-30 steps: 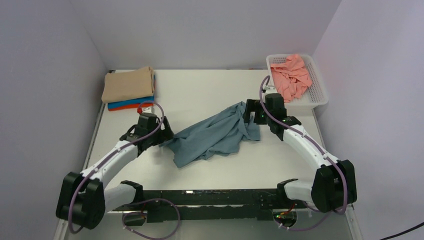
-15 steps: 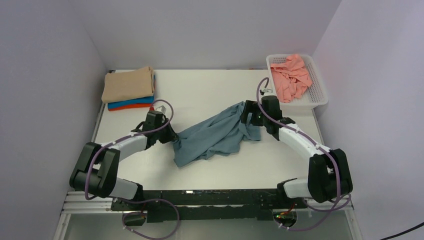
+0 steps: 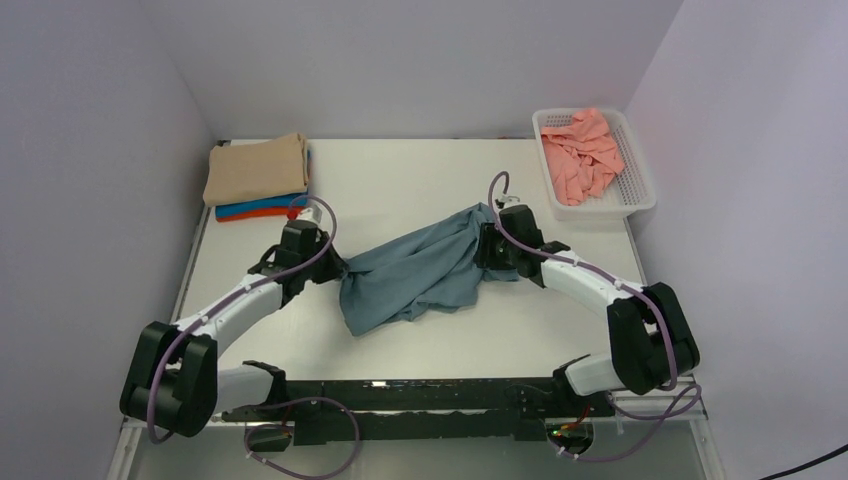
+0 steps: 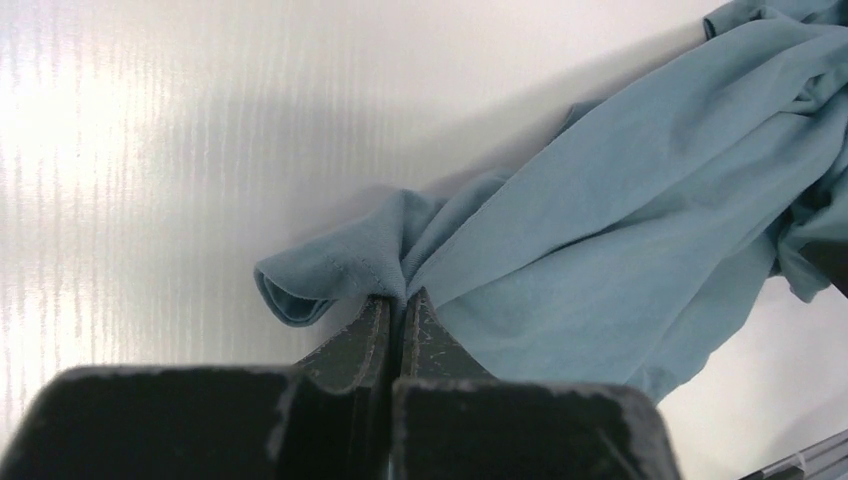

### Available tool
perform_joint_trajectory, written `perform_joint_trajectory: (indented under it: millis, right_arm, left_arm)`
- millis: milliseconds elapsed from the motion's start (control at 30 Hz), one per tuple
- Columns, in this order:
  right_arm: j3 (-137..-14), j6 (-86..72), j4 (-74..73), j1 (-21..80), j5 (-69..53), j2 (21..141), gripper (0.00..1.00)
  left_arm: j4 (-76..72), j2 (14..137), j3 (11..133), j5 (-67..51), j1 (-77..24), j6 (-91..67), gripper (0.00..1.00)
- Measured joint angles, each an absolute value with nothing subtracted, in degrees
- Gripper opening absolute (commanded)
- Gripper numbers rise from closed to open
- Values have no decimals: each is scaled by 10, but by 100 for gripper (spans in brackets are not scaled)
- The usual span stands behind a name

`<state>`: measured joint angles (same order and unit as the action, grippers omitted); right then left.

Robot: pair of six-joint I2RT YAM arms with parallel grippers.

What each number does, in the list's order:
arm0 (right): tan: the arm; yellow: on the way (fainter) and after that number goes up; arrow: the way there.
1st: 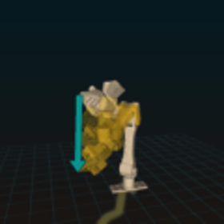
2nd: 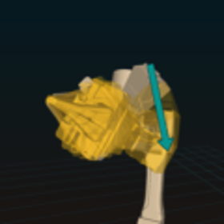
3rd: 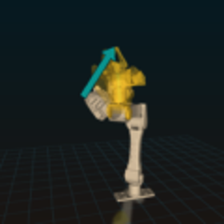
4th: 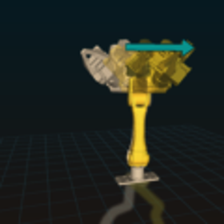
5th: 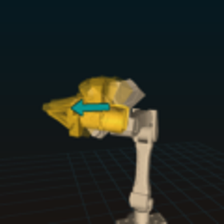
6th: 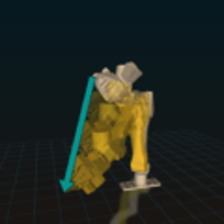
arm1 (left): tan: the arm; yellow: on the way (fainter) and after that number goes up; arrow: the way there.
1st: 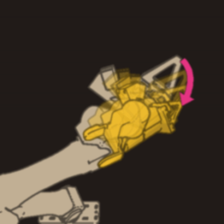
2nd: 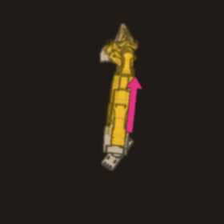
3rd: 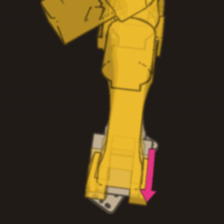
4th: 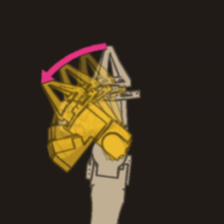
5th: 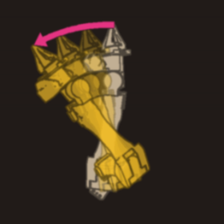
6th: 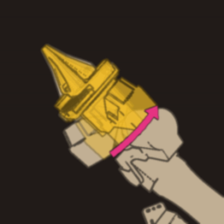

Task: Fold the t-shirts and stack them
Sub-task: Flatten out the tshirt

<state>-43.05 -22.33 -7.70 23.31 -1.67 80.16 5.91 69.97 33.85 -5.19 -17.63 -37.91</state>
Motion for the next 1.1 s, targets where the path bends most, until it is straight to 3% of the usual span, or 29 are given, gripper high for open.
perform_joint_trajectory:
  millis: [67,100,333,633,900,1100]
  right_arm:
    - [-424,-224,-81,235,-13,804,9]
    - [-423,-225,-86,236,-5,806,1]
    - [-446,-236,-142,244,93,775,0]
    - [-574,-179,-173,244,203,601,0]
    - [-697,-112,-180,244,187,510,0]
    - [-812,-88,-201,244,105,461,0]
  left_arm:
    - [68,697,338,-44,-176,-377,0]
    - [72,696,338,-39,-176,-376,0]
    - [134,674,379,17,-177,-367,0]
    - [163,519,507,124,-177,-333,0]
    - [163,389,640,194,-177,-280,0]
    - [180,332,740,202,-177,-236,0]
